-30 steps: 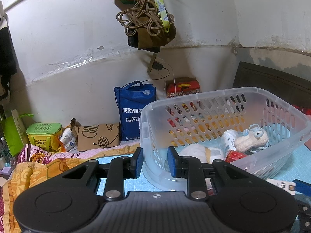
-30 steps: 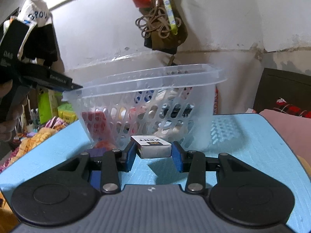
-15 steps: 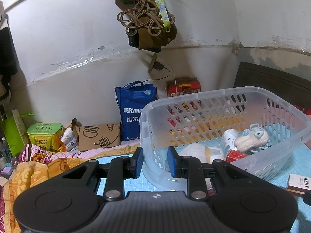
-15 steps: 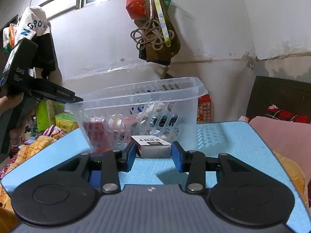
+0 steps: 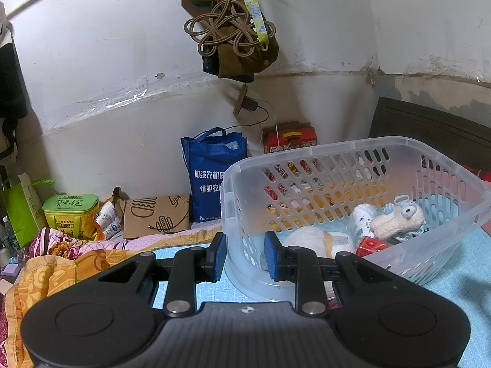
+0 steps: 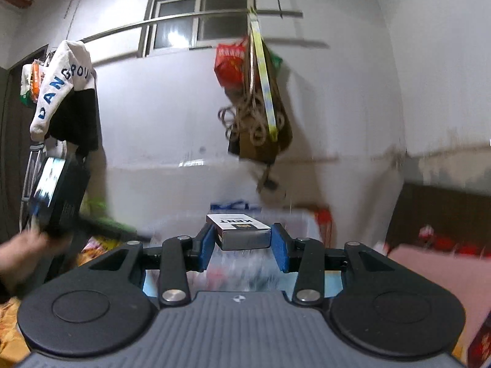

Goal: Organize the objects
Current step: 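Lift the KENT pack into the basket and open the right tool, then grasp the purple box with the right tool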

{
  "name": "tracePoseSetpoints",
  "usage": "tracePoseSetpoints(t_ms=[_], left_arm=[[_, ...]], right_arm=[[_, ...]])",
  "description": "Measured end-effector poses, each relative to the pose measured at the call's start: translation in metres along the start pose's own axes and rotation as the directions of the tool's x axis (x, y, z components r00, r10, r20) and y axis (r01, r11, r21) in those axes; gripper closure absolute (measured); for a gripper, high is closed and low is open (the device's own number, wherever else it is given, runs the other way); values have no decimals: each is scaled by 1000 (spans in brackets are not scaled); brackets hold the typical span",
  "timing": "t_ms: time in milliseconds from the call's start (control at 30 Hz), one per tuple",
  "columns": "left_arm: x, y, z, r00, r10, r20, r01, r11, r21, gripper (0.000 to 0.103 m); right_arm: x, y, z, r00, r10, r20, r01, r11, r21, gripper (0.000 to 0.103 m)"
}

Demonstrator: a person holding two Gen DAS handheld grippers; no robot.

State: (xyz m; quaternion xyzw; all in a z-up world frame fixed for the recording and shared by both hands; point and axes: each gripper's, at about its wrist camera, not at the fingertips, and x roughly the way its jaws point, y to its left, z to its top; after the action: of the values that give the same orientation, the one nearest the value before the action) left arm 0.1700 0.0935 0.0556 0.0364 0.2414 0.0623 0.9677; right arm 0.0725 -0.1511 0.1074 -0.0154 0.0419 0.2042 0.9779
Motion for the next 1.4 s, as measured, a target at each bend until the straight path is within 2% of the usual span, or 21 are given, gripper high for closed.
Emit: tracePoseSetpoints(t_ms=[100,200,333,400,467,533,600,667,833,900,1067,1233,1300,1333,1400], left_arm=[[0,0,0,1000,1,0,-1,1000,0,72],[0,0,0,1000,1,0,-1,1000,0,72],[0,0,0,1000,0,1,0,1000,1,72],[1,0,0,1000,-3,1,3,1000,2,72],[1,0,-1,1000,-3,1,3,1000,2,72],[1,0,-1,1000,-4,1,4,1000,3,72],[1,1,-2,1000,-7,3,7,1000,4,72],[2,1,-2,1000,-8,2,8,1000,4,72],[2,0,-2,1000,-7,1,7,1000,6,72],[2,0,-2,1000,-6,2,6,1000,8,72],[1,-1,-2,1000,-2,2,2,1000,10,72],[1,-1,-2,1000,-2,1,2,1000,10,72],[1,-1,-2,1000,-2,2,2,1000,11,72],[1,-1,-2,1000,-2,3,2,1000,12,72],[0,0,-2,1000,-2,3,1,1000,14,72]], right_arm=[[36,3,30,1000,10,-18,-11,1000,-16,59],[73,8,45,998,11,-59,-13,999,-30,59],[112,15,37,992,9,-129,-14,999,-41,59],[127,17,26,988,-18,-151,9,998,-62,56],[137,14,14,983,-53,-176,40,996,-74,14],[132,8,5,982,-86,-167,79,996,-51,11],[117,3,1,986,-76,-149,75,997,-15,8],[97,-3,-2,989,-86,-118,89,996,22,0],[50,-8,-24,996,-36,-84,44,994,100,0],[42,-6,-40,992,-19,-122,34,992,123,0],[51,11,-78,965,-1,-262,27,995,96,0],[48,24,-97,952,81,-296,-31,985,168,0],[47,32,-100,954,90,-286,-44,986,164,0],[48,36,-100,953,96,-288,-53,987,151,2],[51,46,-99,948,99,-302,-65,990,123,12]])
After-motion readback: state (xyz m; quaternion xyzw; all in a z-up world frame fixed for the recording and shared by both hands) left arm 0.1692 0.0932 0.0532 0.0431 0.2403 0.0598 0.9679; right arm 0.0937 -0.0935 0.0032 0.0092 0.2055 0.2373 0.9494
